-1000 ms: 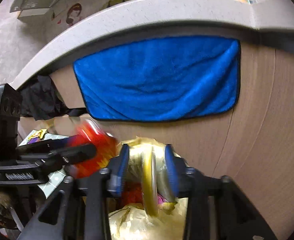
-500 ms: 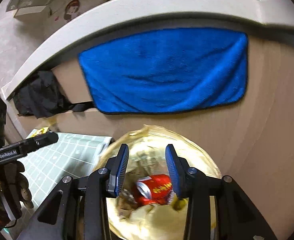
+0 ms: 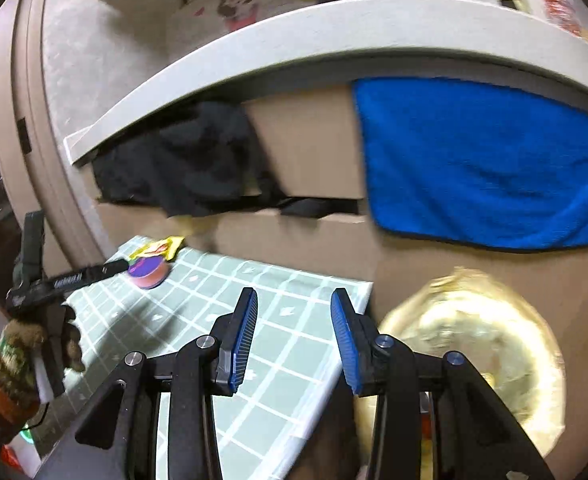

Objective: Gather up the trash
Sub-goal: 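Move both tools back to the table toward the wrapper and purple sponge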

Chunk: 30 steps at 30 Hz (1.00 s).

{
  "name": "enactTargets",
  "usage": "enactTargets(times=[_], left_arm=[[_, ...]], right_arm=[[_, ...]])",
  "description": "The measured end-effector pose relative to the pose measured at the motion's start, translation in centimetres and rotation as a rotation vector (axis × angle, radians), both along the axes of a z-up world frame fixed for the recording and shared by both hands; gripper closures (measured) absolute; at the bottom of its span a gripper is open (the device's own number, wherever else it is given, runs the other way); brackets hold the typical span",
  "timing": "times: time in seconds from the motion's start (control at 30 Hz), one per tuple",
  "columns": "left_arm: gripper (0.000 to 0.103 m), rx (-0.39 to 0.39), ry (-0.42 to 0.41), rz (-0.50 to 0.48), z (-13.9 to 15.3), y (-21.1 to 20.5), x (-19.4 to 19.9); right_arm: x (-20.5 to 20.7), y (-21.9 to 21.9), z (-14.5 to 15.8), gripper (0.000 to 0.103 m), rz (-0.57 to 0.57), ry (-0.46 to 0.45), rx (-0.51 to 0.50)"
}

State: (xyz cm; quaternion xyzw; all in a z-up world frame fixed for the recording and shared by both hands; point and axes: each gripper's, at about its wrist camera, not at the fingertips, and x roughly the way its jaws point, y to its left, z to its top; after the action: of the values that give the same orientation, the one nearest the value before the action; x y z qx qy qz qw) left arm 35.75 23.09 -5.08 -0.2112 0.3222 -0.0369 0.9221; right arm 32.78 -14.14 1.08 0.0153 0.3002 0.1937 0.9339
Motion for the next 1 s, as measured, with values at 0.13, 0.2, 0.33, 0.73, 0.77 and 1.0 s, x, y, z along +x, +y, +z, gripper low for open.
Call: enactTargets(times=[0.13,0.2,0.33,0.73,0.77,1.0], left_arm=[[0.032,-0.067,0.008,-0.038,-1.5,5.0,2.8],[0.032,-0.064,0.023,-0.068,-2.0,6.6,4.6],[0.032,0.002,0.051,-0.114,-2.8,9.2,8.5],[0.032,0.004,0.177,-0.223,-6.8,13.4,18.4],[0.032,-0.015,0.17,-0.256,-6.9,13.3,18.1],[0.032,-0.142,0.206,-0.41,-7.8,11.4,11.9]], right_arm=[[0.7,4.5,-0.7,0.067,0.049,0.045,-0.004],[1.3,7.0,-1.3,0.067,0.074,0.07,-0.01],[1.5,10.3,-2.7,0.067,0.087,0.089,-0.033],[4.6,13.0,-5.0,0.067,0.114,0.119,-0.094],[5.0,13.1,-5.3,0.067,0.11,0.126,-0.102],[7.2,15.4,-7.0,0.067,0.212,0.179,-0.058]])
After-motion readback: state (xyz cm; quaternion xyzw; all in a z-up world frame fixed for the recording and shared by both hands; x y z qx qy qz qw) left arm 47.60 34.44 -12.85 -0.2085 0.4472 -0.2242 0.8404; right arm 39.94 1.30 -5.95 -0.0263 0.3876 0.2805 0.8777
